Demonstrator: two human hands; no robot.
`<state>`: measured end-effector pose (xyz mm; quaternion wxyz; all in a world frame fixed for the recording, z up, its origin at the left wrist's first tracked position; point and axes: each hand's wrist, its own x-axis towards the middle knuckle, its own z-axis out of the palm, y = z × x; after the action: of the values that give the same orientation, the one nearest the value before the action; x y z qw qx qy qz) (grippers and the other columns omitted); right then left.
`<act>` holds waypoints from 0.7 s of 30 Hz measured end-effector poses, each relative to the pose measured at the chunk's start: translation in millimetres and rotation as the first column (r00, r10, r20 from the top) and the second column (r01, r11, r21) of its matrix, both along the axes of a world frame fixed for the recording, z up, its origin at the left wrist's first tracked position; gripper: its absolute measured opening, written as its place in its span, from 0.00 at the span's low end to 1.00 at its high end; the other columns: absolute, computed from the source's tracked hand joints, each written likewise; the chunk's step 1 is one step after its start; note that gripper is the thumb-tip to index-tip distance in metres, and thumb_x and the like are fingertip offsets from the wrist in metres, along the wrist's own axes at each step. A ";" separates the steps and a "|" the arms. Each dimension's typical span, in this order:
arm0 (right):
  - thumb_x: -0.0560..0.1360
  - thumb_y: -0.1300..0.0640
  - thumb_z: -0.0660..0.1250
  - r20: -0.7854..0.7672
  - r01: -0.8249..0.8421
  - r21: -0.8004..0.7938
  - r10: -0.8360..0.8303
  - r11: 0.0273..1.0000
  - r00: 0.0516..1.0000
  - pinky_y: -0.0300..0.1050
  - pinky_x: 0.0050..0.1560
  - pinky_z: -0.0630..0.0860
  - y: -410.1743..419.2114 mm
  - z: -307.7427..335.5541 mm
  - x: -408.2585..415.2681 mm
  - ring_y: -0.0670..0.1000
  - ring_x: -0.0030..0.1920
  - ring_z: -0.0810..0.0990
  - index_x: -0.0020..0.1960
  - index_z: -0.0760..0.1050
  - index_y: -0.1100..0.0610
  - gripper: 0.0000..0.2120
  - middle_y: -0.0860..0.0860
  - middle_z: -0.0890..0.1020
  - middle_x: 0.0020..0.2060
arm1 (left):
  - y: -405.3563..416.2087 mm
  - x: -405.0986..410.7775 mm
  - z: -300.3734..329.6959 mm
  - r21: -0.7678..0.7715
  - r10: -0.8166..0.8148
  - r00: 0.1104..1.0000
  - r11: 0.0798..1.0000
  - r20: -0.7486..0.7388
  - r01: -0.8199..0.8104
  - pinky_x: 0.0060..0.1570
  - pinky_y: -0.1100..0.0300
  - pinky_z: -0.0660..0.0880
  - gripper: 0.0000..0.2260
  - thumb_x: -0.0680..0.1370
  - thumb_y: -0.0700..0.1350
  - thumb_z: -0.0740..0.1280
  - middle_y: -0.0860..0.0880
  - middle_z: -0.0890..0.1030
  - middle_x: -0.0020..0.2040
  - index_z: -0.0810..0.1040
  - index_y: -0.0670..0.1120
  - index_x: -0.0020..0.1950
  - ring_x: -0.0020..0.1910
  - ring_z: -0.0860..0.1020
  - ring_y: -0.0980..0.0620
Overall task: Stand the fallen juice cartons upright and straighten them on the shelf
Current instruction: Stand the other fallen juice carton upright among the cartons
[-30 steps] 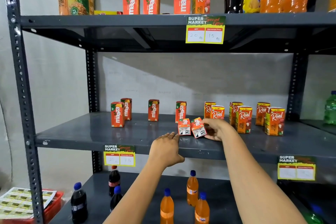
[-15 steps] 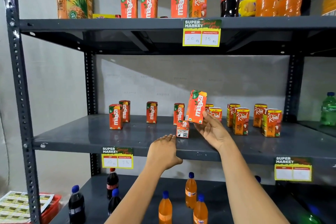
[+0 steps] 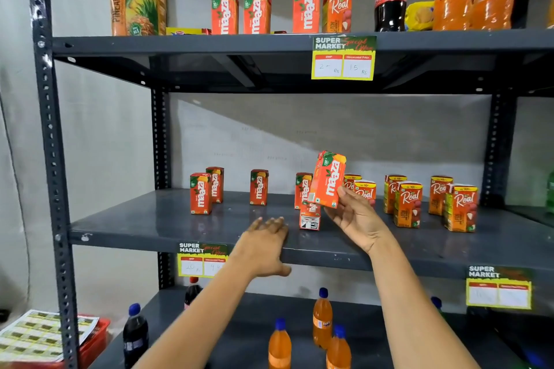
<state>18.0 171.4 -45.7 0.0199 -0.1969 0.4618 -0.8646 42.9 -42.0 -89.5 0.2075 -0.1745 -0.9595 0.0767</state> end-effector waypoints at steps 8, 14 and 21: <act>0.77 0.67 0.63 -0.002 0.066 0.395 -0.071 0.916 0.997 0.53 0.66 0.72 -90.4 16.6 -39.0 0.57 0.63 0.76 0.67 0.67 0.64 0.19 0.58 0.77 0.61 | -36.5 3.0 0.6 0.153 0.139 0.989 0.977 0.057 -0.146 0.68 0.53 0.64 0.37 0.72 0.59 0.69 0.48 0.63 0.76 0.61 0.46 0.76 0.72 0.65 0.47; 0.77 0.68 0.62 -0.040 0.183 0.657 -0.208 0.731 0.977 0.53 0.63 0.74 -138.6 4.6 -63.2 0.59 0.65 0.75 0.68 0.67 0.66 0.19 0.61 0.76 0.65 | -36.9 2.0 -3.1 0.184 0.134 0.991 0.974 0.010 -0.133 0.64 0.53 0.68 0.33 0.71 0.57 0.70 0.47 0.69 0.72 0.67 0.45 0.71 0.68 0.70 0.46; 0.78 0.66 0.62 -0.094 0.208 0.757 -0.212 0.619 0.973 0.53 0.65 0.73 -155.5 0.1 -71.2 0.59 0.66 0.74 0.70 0.65 0.64 0.20 0.61 0.74 0.66 | -37.6 -2.8 -5.9 0.171 0.121 0.993 0.978 0.005 -0.120 0.66 0.52 0.67 0.34 0.71 0.58 0.70 0.47 0.69 0.73 0.66 0.44 0.72 0.69 0.69 0.46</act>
<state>-53.3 15.8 -45.7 0.0007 -0.1129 0.8019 -0.5866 40.2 -79.6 -95.5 0.2193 -0.0973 -0.9708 0.0069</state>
